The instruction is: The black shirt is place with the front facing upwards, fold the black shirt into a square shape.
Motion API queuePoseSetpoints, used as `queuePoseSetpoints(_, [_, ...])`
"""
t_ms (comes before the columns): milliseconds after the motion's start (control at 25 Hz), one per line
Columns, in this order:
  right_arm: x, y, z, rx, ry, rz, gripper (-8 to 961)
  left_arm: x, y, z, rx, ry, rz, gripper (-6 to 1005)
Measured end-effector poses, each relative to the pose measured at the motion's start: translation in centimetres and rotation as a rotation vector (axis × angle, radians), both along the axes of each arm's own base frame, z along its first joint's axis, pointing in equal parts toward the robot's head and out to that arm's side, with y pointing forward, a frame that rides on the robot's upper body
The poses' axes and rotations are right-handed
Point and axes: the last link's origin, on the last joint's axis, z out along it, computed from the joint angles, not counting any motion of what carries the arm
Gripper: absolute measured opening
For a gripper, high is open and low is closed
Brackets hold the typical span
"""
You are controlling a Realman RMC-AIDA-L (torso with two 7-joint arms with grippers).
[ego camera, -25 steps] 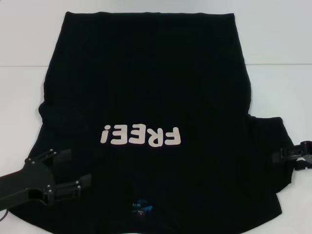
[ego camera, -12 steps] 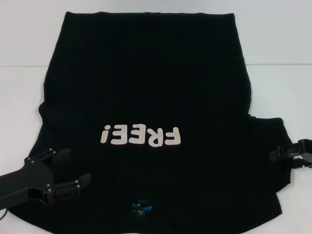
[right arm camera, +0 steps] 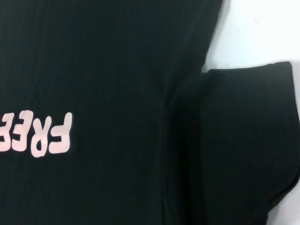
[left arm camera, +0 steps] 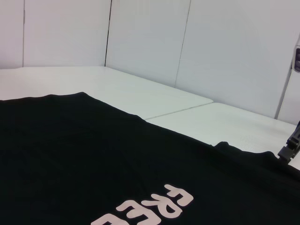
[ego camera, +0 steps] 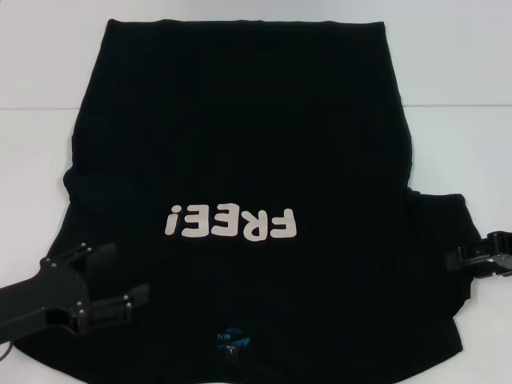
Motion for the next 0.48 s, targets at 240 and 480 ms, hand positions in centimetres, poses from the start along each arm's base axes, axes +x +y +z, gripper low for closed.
queuePoseSetpoints(240, [-0.17, 0.08, -0.12, -0.011, -0.009, 0.005, 592, -0.03, -0.07, 0.0, -0.001, -0.001, 0.001, 936])
queuePoseSetpoints(480, [-0.28, 0.15, -0.2, -0.015, -0.01, 0.007, 383, -0.02, -0.07, 0.0, -0.001, -0.001, 0.0, 936])
